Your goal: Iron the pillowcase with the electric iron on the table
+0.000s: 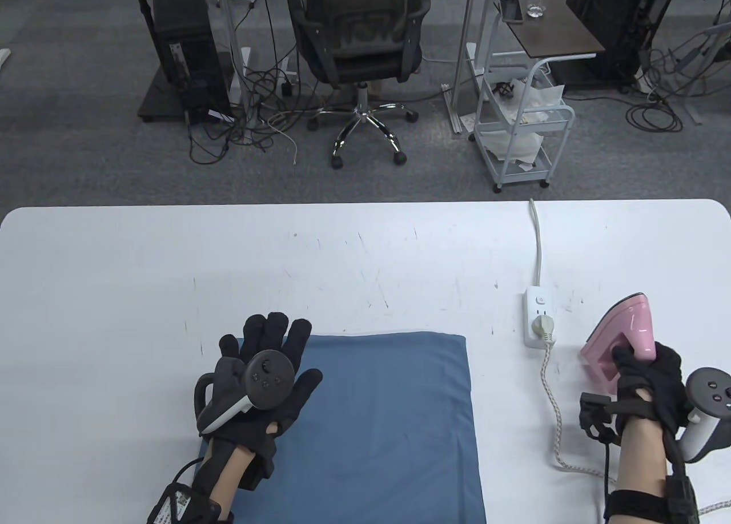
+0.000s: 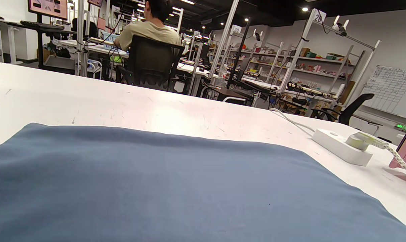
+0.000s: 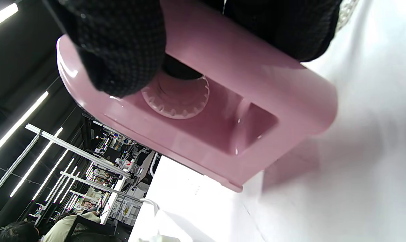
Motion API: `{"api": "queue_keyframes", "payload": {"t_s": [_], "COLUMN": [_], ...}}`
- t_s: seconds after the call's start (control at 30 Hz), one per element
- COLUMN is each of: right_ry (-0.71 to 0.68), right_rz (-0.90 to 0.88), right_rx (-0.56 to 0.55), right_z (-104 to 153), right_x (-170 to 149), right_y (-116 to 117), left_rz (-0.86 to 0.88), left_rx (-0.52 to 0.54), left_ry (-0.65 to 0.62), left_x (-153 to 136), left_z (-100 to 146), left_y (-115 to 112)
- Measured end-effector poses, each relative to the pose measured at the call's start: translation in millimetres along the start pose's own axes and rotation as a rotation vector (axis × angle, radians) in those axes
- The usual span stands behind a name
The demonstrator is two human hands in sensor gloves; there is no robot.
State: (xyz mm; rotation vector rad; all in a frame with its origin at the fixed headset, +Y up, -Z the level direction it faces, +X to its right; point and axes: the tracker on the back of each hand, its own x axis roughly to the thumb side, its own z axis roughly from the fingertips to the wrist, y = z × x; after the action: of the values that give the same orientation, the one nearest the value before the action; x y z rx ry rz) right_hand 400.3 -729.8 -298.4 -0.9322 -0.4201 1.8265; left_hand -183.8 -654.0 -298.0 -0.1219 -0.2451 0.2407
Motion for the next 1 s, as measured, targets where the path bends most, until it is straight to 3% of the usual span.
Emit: {"api": "queue_keyframes", "payload": {"t_s": [0.27,0.47,0.63,0.77,0.87,0.97,1.0], "right_ry": [0.001,-0.081,-0.156,-0.337,-0.530,-0.673,-0.715], "right_rz": [0.095,0.235,0.223,0.312,0.467,0.592,0.654], "right_rx": [0.040,0.078,0.141,0.051,-0.026,-0.003,0.034], "right_z": [1.1,5.0,11.1,25.5,43.0,57.8,63.0], "right_x": [-16.2,-10.5,0.3,40.5,81.4,114.3,127.4], "right_y": [12.9,12.5,5.3,0.3,10.1,34.3,52.3], "left_rz": [-0.008,-0.009,-0.006,-0.004,-0.005,-0.008,-0.010], "left_rx": [-0.012,-0.012,-0.012,-0.011,-0.009,-0.010,-0.011], "left_ry": [-0.004,-0.012,-0.013,-0.010,-0.005,0.003,0.008], "left_x": [1.9,3.0,2.6,2.0,1.3,-0.2,-1.7], "left_z": [-1.0,-1.5,-1.6,-1.4,-1.8,-2.6,-3.3], "left_y": [-1.8,-2.9,-3.3,-3.1,-2.9,-3.1,-3.3]}}
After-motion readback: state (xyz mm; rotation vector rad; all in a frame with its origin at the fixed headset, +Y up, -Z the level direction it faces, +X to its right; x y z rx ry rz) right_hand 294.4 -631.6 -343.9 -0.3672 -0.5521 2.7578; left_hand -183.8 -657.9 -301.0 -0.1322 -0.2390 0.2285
